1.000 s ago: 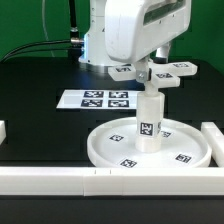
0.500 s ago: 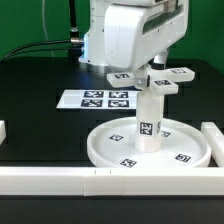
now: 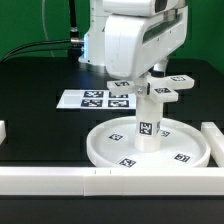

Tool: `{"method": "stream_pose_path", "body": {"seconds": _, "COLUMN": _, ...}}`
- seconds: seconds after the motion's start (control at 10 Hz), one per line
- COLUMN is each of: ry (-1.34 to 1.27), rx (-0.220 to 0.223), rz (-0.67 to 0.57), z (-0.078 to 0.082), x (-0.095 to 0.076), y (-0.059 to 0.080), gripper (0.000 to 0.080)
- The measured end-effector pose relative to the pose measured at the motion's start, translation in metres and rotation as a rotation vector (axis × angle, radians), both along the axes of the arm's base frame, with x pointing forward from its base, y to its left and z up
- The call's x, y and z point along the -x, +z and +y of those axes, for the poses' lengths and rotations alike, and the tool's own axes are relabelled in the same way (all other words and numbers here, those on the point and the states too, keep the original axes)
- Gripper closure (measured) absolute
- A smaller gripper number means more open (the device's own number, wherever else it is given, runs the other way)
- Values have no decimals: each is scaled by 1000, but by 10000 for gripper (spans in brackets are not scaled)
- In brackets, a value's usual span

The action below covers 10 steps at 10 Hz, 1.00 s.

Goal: Assemble round table

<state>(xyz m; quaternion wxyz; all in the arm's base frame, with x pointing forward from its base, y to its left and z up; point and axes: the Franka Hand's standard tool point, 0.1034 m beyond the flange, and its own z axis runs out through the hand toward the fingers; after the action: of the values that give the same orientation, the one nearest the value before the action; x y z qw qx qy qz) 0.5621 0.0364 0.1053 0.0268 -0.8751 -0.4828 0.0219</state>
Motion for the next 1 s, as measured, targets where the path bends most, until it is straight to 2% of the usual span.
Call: {"method": "stream_pose_path", "body": {"seconds": 1.0, "ry": -1, "rx": 0, "rz": -3, "z": 0, "x": -1, "y": 0, "gripper": 354}}
